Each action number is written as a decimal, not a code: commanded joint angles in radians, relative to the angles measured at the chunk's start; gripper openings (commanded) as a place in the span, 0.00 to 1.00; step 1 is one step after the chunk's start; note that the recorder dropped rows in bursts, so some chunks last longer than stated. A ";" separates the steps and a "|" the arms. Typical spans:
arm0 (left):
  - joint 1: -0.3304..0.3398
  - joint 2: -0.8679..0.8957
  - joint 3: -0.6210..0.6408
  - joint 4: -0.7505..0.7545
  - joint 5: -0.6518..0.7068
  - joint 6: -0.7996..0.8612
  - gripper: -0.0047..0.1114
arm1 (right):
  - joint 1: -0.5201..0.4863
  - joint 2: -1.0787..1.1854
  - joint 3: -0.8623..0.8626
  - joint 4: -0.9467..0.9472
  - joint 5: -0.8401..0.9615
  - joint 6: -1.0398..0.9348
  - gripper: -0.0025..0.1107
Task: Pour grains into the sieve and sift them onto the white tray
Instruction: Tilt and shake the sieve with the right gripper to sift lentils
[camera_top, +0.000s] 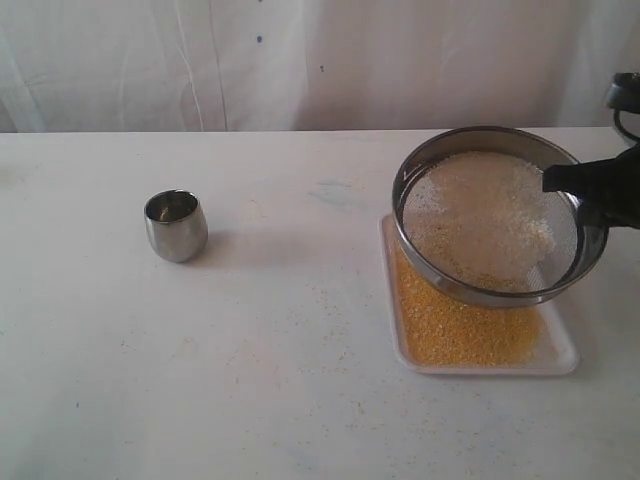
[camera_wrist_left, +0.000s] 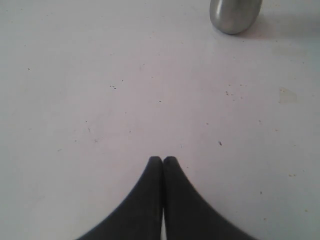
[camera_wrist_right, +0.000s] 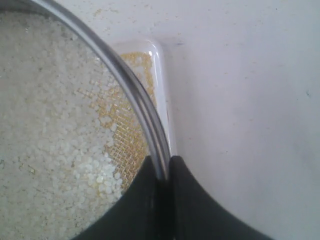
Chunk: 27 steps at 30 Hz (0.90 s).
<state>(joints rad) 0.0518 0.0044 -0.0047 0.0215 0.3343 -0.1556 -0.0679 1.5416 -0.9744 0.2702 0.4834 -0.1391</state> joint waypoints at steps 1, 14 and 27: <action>-0.006 -0.004 0.005 -0.006 0.032 -0.002 0.04 | -0.009 0.029 -0.042 0.017 -0.073 0.003 0.02; -0.006 -0.004 0.005 -0.006 0.032 -0.002 0.04 | -0.035 0.182 -0.205 0.009 0.070 0.013 0.02; -0.006 -0.004 0.005 -0.006 0.032 -0.002 0.04 | -0.034 0.203 -0.246 0.014 0.141 0.053 0.02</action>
<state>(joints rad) 0.0518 0.0044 -0.0047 0.0215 0.3343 -0.1556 -0.0949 1.7398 -1.1997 0.2452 0.7150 -0.1364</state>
